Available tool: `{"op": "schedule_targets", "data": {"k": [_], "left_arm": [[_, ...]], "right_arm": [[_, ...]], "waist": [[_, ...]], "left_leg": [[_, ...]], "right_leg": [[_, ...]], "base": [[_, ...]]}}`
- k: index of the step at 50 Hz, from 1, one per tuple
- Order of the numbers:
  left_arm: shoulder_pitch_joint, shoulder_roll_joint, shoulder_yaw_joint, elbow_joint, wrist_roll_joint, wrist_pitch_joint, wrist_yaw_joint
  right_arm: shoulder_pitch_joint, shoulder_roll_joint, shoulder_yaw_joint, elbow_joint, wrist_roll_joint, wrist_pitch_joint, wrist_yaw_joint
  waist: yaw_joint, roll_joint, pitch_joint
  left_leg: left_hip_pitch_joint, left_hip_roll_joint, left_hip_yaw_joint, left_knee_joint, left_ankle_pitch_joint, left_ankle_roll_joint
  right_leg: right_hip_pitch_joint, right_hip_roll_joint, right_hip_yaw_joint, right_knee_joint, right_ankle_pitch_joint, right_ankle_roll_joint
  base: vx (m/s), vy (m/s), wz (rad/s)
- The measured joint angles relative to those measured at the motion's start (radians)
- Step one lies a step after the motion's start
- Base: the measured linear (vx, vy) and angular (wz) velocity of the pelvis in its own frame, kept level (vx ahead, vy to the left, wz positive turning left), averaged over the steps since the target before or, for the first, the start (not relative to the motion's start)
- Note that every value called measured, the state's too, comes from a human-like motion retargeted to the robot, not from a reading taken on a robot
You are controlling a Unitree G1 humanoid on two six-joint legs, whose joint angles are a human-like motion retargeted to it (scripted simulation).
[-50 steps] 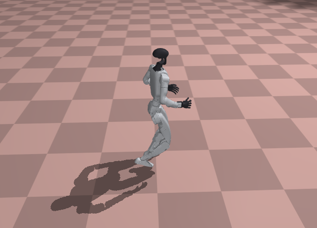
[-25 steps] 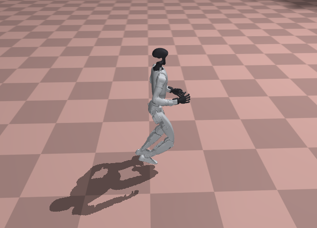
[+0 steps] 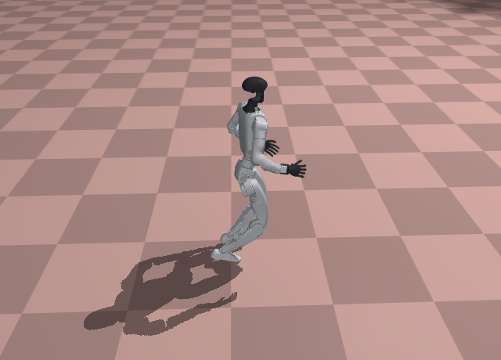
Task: Sport exercise
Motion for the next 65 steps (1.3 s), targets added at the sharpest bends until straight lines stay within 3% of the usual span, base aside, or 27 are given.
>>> {"op": "schedule_targets", "data": {"k": [2, 5, 10, 14, 17, 23, 26, 28, 30, 33, 35, 38, 41, 45, 49, 55, 60, 65], "left_arm": [[0.006, -0.004, 0.006, -0.002, -0.008, 0.002, 0.016], [-0.001, -0.018, 0.01, 0.009, -0.018, 0.013, 0.036], [-0.051, -0.056, 0.002, 0.055, -0.028, 0.033, 0.048], [-0.152, -0.081, -0.023, 0.141, -0.03, 0.054, 0.052], [-0.238, -0.087, -0.043, 0.208, -0.03, 0.061, 0.055], [-0.295, -0.096, -0.068, 0.195, -0.023, 0.033, 0.054], [-0.262, -0.088, -0.066, 0.151, -0.021, 0.02, 0.053], [-0.247, -0.079, -0.064, 0.128, -0.022, 0.013, 0.048], [-0.234, -0.076, -0.069, 0.109, -0.023, 0.009, 0.04], [-0.222, -0.063, -0.077, 0.087, -0.036, 0.009, 0.021], [-0.214, -0.059, -0.08, 0.072, -0.046, 0.012, 0.004], [-0.203, -0.056, -0.076, 0.065, -0.068, 0.021, -0.019], [-0.209, -0.056, -0.055, 0.09, -0.098, 0.041, -0.034], [-0.183, -0.065, -0.024, 0.158, -0.118, 0.059, -0.025], [-0.098, -0.063, 0.022, 0.197, -0.143, 0.061, -0.026], [0.053, -0.056, 0.074, 0.253, -0.187, 0.067, -0.006], [0.081, -0.088, 0.08, 0.338, -0.184, 0.087, 0.016], [-0.039, -0.096, 0.051, 0.425, -0.135, 0.088, 0.057]], "right_arm": [[0.002, 0.008, 0.0, 0.048, -0.004, 0.003, 0.014], [-0.005, 0.022, 0.002, 0.103, -0.023, 0.012, 0.029], [-0.012, 0.065, 0.008, 0.15, -0.049, 0.035, 0.04], [-0.021, 0.107, 0.02, 0.153, -0.056, 0.056, 0.036], [-0.018, 0.118, 0.033, 0.121, -0.048, 0.052, 0.046], [0.06, 0.042, 0.028, -0.075, -0.032, 0.011, 0.076], [0.106, 0.001, 0.012, -0.151, -0.039, -0.009, 0.087], [0.129, -0.019, -0.006, -0.183, -0.046, -0.018, 0.092], [0.151, -0.031, -0.023, -0.205, -0.052, -0.026, 0.095], [0.171, -0.037, -0.035, -0.225, -0.05, -0.026, 0.09], [0.17, -0.044, -0.034, -0.228, -0.048, -0.027, 0.078], [0.145, -0.059, -0.015, -0.216, -0.057, -0.017, 0.064], [0.058, -0.079, 0.021, -0.17, -0.09, 0.002, 0.042], [-0.074, -0.089, 0.073, -0.101, -0.139, 0.021, 0.018], [-0.163, -0.075, 0.1, -0.085, -0.122, 0.021, -0.006], [-0.165, -0.067, 0.067, -0.179, -0.095, -0.008, -0.002], [-0.152, -0.058, 0.045, -0.261, -0.119, -0.019, -0.015], [-0.097, -0.023, 0.038, -0.232, -0.138, -0.005, -0.051]], "waist": [[-0.001, -0.008, -0.012], [-0.016, -0.022, -0.017], [-0.069, -0.057, 0.004], [-0.188, -0.141, -0.001], [-0.263, -0.179, -0.006], [-0.292, -0.125, -0.004], [-0.258, -0.05, 0.009], [-0.232, 0.005, 0.017], [-0.219, 0.031, 0.011], [-0.192, 0.05, 0.005], [-0.175, 0.05, 0.007], [-0.142, 0.044, 0.017], [-0.111, 0.033, 0.026], [-0.055, 0.021, 0.004], [-0.016, -0.003, -0.003], [-0.003, -0.062, 0.023], [-0.094, -0.119, 0.019], [-0.255, -0.186, -0.012]], "left_leg": [[0.038, -0.045, -0.004, -0.099, 0.058, -0.006], [0.088, -0.112, -0.015, -0.173, 0.078, 0.002], [0.087, -0.218, -0.027, -0.103, -0.068, 0.029], [0.032, -0.331, 0.012, -0.113, -0.068, 0.029], [0.016, -0.378, 0.026, -0.129, -0.068, 0.029], [0.113, -0.349, -0.008, -0.24, -0.068, 0.022], [0.199, -0.245, -0.034, -0.24, -0.05, -0.009], [0.244, -0.152, -0.043, -0.231, 0.026, -0.034], [0.255, -0.102, -0.055, -0.214, 0.116, -0.045], [0.247, -0.042, -0.082, -0.112, 0.125, -0.055], [0.237, 0.0, -0.084, 0.006, 0.076, -0.042], [0.213, 0.061, -0.085, 0.211, -0.054, 0.01], [0.115, 0.116, -0.106, 0.34, -0.068, 0.029], [-0.062, 0.139, -0.12, 0.422, -0.068, 0.029], [-0.104, 0.055, -0.079, 0.301, -0.068, 0.029], [0.039, -0.16, -0.062, -0.015, -0.068, 0.011], [0.064, -0.316, -0.072, -0.133, -0.068, 0.029], [0.047, -0.435, -0.031, -0.225, -0.068, 0.029]], "right_leg": [[-0.002, -0.04, -0.008, 0.019, 0.066, 0.002], [-0.018, -0.113, -0.023, 0.106, 0.075, 0.014], [-0.072, -0.277, -0.044, 0.393, -0.035, 0.029], [-0.187, -0.454, -0.002, 0.624, -0.094, 0.044], [-0.273, -0.518, 0.042, 0.726, -0.121, 0.038], [-0.326, -0.431, 0.039, 0.658, -0.111, 0.0], [-0.262, -0.288, -0.006, 0.501, -0.071, -0.031], [-0.214, -0.182, -0.034, 0.364, -0.026, -0.048], [-0.187, -0.114, -0.031, 0.241, 0.016, -0.05], [-0.151, -0.041, -0.031, 0.124, 0.049, -0.05], [-0.135, -0.015, -0.042, 0.114, 0.02, -0.05], [-0.128, -0.021, -0.076, 0.166, -0.122, -0.05], [-0.148, -0.071, -0.136, 0.189, -0.203, -0.05], [-0.197, -0.076, -0.169, 0.172, -0.215, -0.05], [-0.157, -0.039, -0.138, 0.133, -0.2, -0.05], [-0.048, -0.038, -0.029, 0.147, -0.133, -0.024], [-0.151, -0.232, -0.032, 0.456, -0.107, 0.012], [-0.339, -0.427, 0.039, 0.694, -0.156, 0.005]], "base": [[0.18, 0.17, -0.16], [0.1, 0.12, -0.08], [0.0, 0.05, 0.33], [-0.02, -0.01, 1.29], [0.06, -0.03, 0.86], [0.22, -0.08, -0.3], [0.31, -0.12, -1.11], [0.27, -0.11, -0.83], [0.18, -0.1, -0.25], [0.09, -0.11, -0.07], [0.01, -0.13, 0.04], [-0.03, -0.11, 0.06], [-0.08, -0.16, 0.2], [-0.04, -0.06, 0.02], [0.14, 0.12, -0.02], [0.23, 0.14, -0.03], [0.09, 0.03, 0.5], [0.13, -0.02, 1.03]]}}
